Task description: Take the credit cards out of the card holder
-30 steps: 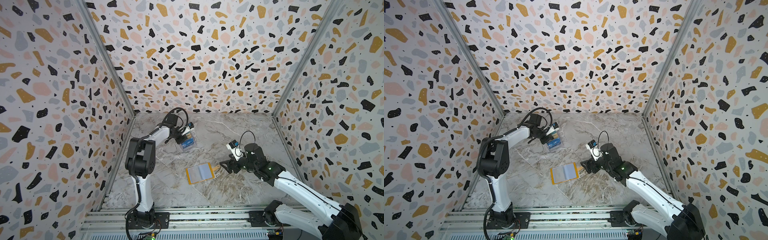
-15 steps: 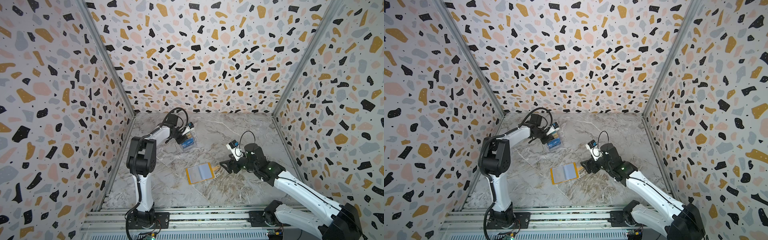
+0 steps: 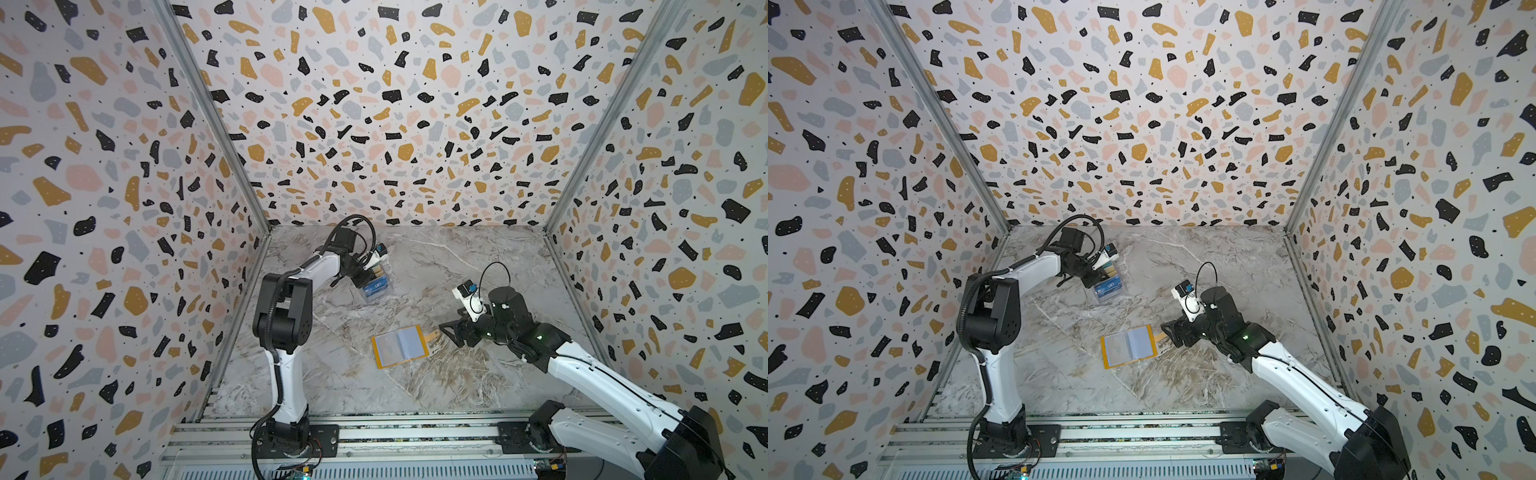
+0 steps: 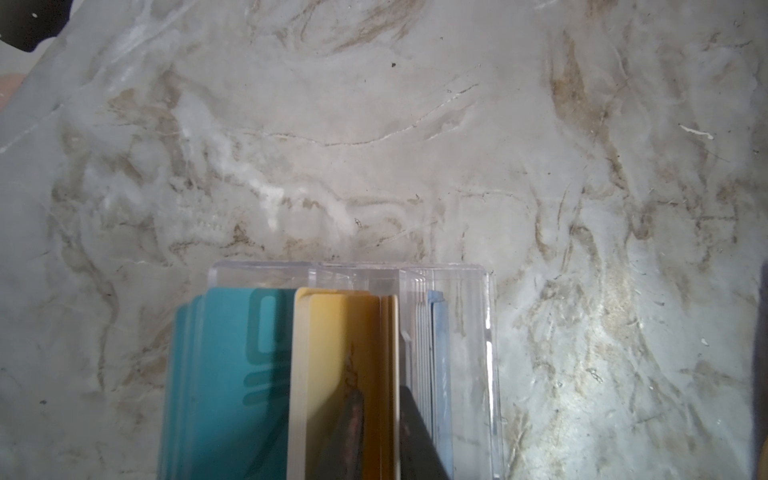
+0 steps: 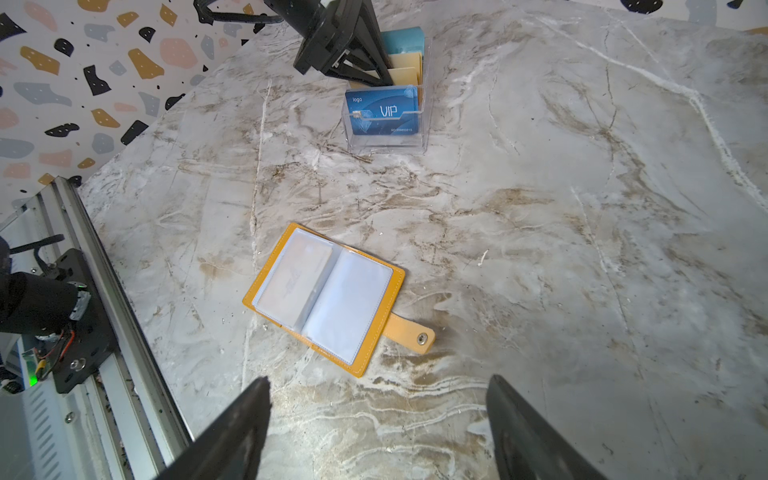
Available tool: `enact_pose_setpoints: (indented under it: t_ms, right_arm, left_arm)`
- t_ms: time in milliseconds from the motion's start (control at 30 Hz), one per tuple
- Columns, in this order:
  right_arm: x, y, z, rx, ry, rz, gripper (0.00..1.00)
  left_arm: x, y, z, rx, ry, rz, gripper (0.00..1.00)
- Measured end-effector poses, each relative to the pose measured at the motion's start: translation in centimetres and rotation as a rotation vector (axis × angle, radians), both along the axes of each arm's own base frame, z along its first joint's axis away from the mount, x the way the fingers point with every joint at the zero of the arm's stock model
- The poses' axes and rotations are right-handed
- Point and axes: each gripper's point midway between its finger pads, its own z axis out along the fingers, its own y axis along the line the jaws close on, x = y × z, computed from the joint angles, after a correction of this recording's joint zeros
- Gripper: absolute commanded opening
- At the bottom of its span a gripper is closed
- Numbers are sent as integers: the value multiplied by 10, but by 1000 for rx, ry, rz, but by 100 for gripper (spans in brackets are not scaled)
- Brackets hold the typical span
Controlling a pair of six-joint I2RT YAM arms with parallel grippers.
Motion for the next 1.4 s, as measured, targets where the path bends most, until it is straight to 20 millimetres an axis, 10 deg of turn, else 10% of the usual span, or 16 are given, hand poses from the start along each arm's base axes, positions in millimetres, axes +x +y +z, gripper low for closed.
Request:
enact_pose_setpoints:
  t_ms: [833,1400]
  right_arm:
    - [-1,1,0,-1,-1,4,82]
    - [-1,1,0,2,0,3,82]
  left_arm:
    - [12,5,35,4,-105,46,21]
    - [7,16,129,-144,-201,294,30]
